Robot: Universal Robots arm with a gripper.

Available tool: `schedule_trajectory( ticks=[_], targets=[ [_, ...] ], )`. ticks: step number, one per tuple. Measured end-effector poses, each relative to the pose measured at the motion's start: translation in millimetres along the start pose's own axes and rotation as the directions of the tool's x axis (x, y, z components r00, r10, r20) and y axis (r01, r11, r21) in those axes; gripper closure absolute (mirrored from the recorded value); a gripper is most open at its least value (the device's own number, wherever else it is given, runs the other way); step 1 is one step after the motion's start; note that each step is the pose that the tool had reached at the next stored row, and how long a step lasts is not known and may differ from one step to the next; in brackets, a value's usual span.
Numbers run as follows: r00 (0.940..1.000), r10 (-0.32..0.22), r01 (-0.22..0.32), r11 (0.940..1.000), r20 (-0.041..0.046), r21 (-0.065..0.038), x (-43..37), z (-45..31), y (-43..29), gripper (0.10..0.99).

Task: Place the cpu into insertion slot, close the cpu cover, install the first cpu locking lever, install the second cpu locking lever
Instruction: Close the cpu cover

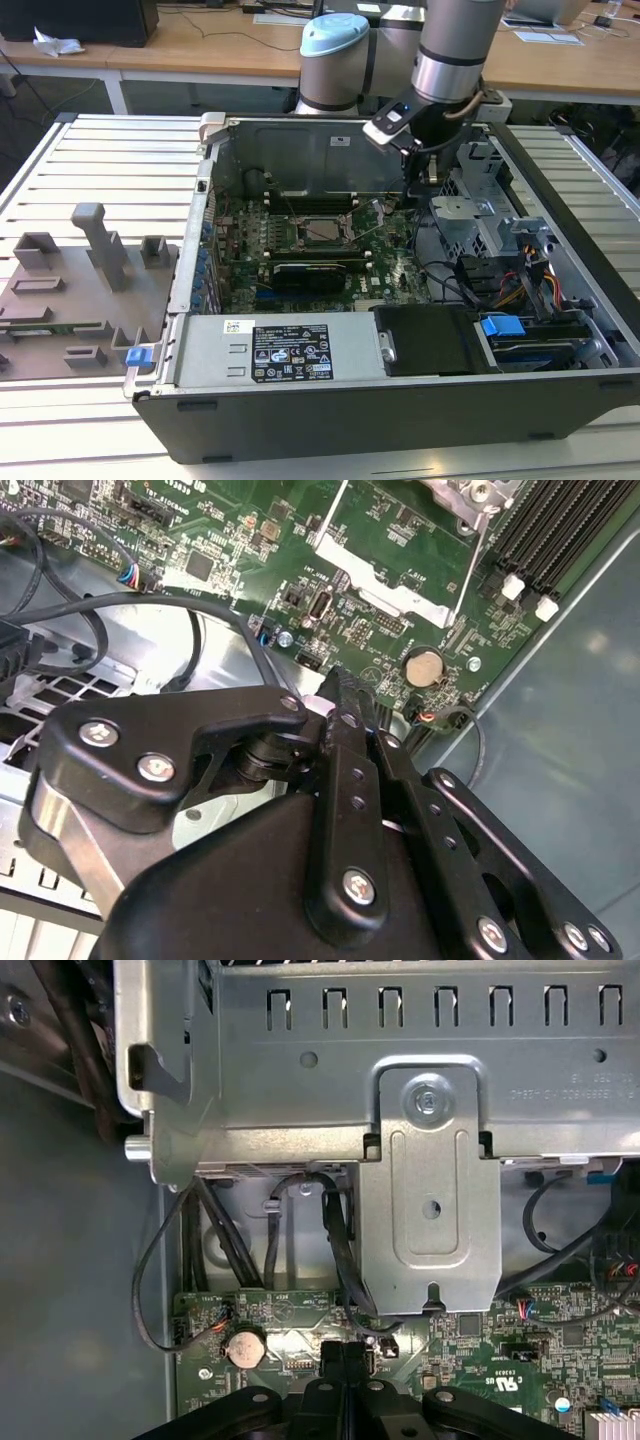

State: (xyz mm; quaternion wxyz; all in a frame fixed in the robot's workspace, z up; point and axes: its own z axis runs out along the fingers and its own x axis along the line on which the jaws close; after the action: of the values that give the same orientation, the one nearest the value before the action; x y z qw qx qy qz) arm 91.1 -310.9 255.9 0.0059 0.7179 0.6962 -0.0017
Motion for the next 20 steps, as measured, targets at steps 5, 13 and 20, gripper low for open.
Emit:
schedule_trajectory(
  ticks=[5,13,20],
  targets=[
    [1.0000,0.000,0.000,1.0000,0.0002,0.000,-0.2,0.6,-4.6,0.980],
    [1.0000,0.000,0.000,1.0000,0.0001,0.000,-0.2,1.6,-8.2,0.980],
    [1.0000,0.000,0.000,1.0000,0.0002,0.000,-0.3,2.5,-11.3,0.980]
  ],
)
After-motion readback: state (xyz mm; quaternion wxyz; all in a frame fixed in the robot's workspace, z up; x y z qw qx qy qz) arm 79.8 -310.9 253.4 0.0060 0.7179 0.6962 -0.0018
